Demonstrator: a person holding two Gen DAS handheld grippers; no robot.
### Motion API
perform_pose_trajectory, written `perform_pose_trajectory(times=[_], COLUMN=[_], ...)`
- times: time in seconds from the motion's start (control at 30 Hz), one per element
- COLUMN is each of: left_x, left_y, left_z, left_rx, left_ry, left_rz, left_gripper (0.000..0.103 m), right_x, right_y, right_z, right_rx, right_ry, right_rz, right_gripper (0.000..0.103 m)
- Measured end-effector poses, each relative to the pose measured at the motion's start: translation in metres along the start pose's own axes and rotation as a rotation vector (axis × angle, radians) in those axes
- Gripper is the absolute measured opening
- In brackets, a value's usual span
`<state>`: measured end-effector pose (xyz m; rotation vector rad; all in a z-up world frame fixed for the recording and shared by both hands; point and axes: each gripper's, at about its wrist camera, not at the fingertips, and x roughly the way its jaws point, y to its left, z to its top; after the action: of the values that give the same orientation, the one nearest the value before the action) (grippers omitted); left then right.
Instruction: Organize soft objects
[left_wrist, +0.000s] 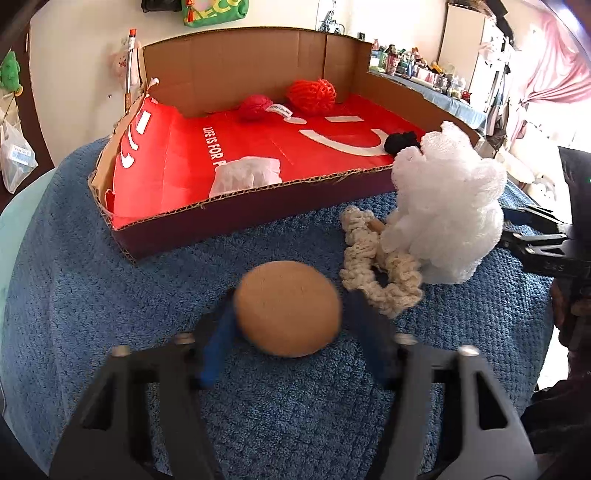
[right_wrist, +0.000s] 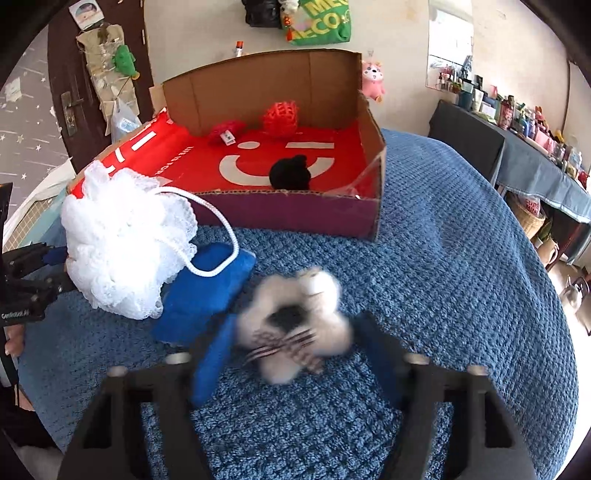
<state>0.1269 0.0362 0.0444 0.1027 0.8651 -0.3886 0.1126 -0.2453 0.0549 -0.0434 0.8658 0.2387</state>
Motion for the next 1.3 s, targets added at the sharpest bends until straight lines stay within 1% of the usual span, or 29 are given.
perform_pose_trajectory(times=[0.03,0.07,0.1,0.17,0.23,0.3,0.6,0.63,0.67,1.07,1.13,1.23,1.3], left_x=[-0.001,-0.002,-0.003,-0.008,-0.011,-0.012,-0.011,-0.011,-0.012,-0.016,-0.017,-0.018,-0.019], left_y=[-0.001,-0.002,-0.003,-0.005,-0.006,-0.007,-0.004,-0.004,-0.004,-0.005,-0.006,-0.006,-0.007], left_z=[0.0,0.0,0.0,0.0,0.001,0.002,0.001,0.001,0.001,0.002,0.002,0.001,0.0], left_rx=[0.004,0.008,0.011,0.019,0.024,0.026,0.02,0.019,0.018,0.025,0.025,0.026,0.032], left_ry=[-0.003,-0.008,-0.013,-0.03,-0.039,-0.046,-0.042,-0.043,-0.045,-0.057,-0.057,-0.056,-0.054], left_rz=[0.001,0.0,-0.007,-0.013,-0.014,-0.019,-0.018,-0.019,-0.021,-0.031,-0.031,-0.035,-0.036], left_gripper=[0.05,0.05,0.05,0.05,0.05,0.05,0.05,0.05,0.05,0.05,0.05,0.05,0.05], right_x=[-0.003,-0.005,-0.009,-0.016,-0.018,-0.018,-0.025,-0.026,-0.028,-0.036,-0.038,-0.042,-0.04], right_y=[0.001,0.0,0.0,-0.002,-0.003,-0.003,-0.003,-0.004,-0.005,-0.002,-0.005,-0.011,-0.014], right_z=[0.0,0.0,0.001,0.002,0.004,0.004,0.004,0.004,0.005,0.009,0.008,0.009,0.008], right_rx=[-0.004,-0.003,-0.001,0.006,0.009,0.009,0.034,0.041,0.044,0.041,0.062,0.119,0.148], right_ry=[-0.013,-0.022,-0.035,-0.056,-0.058,-0.058,-0.086,-0.09,-0.093,-0.119,-0.118,-0.109,-0.094], right_rz=[0.0,0.003,0.01,0.011,0.022,0.019,0.054,0.06,0.068,0.084,0.119,0.227,0.263], right_gripper=[0.053,0.05,0.044,0.041,0.038,0.03,0.025,0.023,0.018,0.013,0.012,0.012,0.012])
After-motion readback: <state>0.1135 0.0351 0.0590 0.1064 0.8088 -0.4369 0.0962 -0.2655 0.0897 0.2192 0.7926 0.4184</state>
